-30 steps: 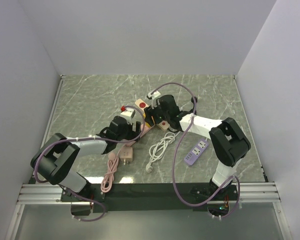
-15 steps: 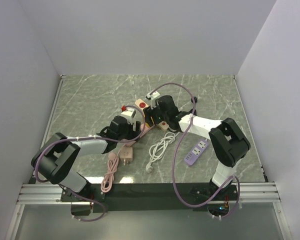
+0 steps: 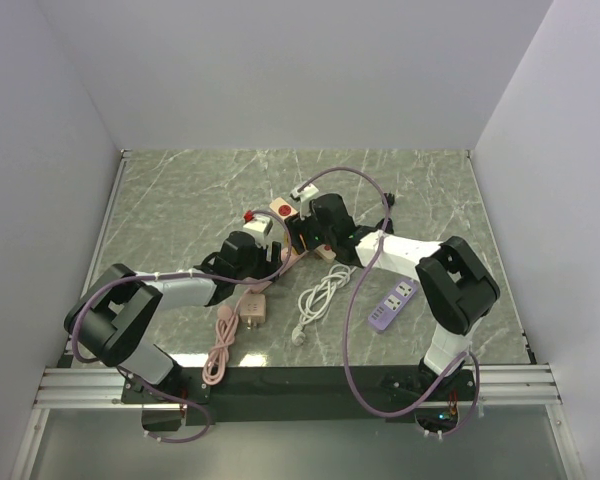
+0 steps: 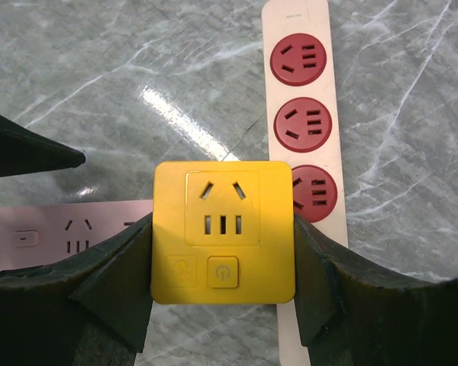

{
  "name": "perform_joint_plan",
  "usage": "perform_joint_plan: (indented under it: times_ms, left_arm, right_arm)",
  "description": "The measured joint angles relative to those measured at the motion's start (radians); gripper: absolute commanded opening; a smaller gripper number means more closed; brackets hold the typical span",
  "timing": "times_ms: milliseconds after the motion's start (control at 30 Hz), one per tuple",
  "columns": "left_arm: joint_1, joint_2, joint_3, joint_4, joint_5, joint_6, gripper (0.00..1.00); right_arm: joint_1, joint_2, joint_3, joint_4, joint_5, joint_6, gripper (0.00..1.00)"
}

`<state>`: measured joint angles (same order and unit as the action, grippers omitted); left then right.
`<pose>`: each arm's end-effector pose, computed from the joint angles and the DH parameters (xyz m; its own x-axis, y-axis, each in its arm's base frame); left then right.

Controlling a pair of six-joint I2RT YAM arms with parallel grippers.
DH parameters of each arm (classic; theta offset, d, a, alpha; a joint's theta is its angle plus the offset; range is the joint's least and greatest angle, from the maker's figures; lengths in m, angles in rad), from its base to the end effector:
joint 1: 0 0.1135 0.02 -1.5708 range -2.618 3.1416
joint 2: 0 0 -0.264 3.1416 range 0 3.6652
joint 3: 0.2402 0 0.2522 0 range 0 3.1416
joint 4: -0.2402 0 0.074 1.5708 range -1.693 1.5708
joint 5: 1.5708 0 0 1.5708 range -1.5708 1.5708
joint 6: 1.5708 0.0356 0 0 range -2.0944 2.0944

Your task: Insert the plug

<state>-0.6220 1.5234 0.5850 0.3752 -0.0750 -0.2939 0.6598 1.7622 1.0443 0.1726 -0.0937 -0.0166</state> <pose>0.2399 -0.1687 0.1566 -0.5687 0.0523 -0.8209 0.3811 0.9011 -0.2067 0.3043 0.2403 0.2000 -0.3986 -0.3301 -0.8557 -0.6802 0.7322 0.0343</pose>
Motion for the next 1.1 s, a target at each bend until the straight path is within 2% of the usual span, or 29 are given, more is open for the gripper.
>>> perform_joint_plan:
  times_ms: [667,1100]
  left_arm:
    - [0.005,0.019,0.0,-0.006,-0.004,-0.012,0.76]
    - [0.013,0.018,0.0,0.0,0.013,-0.024,0.6]
  right_arm:
    - [0.046,-0.016,-0.108,0.161,0.111,0.052,0.0]
    - [0.065,-0.002,-0.119,0.199,0.164,0.083,0.0]
